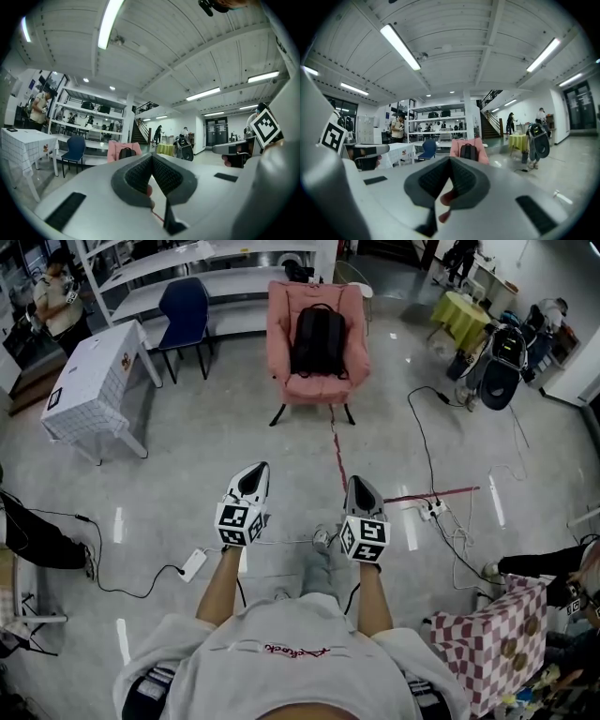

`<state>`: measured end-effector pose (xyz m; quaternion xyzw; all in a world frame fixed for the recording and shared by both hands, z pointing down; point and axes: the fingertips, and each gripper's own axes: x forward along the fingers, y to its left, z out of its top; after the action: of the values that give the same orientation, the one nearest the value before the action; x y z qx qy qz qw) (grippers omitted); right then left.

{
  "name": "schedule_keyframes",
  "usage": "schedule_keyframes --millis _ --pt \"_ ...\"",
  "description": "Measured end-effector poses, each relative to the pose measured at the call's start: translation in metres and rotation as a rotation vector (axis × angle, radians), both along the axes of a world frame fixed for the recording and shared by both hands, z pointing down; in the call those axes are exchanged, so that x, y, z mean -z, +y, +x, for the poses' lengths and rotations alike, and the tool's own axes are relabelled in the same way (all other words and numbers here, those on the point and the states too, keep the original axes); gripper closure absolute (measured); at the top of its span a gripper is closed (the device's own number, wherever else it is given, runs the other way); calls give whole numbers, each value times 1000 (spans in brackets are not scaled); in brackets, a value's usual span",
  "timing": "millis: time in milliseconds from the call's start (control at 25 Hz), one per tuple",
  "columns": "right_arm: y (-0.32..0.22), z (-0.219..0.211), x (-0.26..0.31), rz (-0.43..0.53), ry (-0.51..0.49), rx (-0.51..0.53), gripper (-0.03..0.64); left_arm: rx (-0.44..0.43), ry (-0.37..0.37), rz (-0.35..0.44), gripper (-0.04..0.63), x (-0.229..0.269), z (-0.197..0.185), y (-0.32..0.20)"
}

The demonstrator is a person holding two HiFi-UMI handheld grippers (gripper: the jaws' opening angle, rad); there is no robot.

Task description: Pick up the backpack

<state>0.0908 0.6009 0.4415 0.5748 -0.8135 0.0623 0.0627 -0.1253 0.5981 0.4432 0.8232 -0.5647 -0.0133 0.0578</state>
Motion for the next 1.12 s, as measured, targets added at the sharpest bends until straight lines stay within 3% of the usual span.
schedule_keyframes --millis 520,1120 --pt "-130 -3 -7 -9 -17 49 600 43 6 -13 595 -3 4 -122" --pt "-294 17 18 22 -24 129 600 84 -12 13 595 24 43 -276"
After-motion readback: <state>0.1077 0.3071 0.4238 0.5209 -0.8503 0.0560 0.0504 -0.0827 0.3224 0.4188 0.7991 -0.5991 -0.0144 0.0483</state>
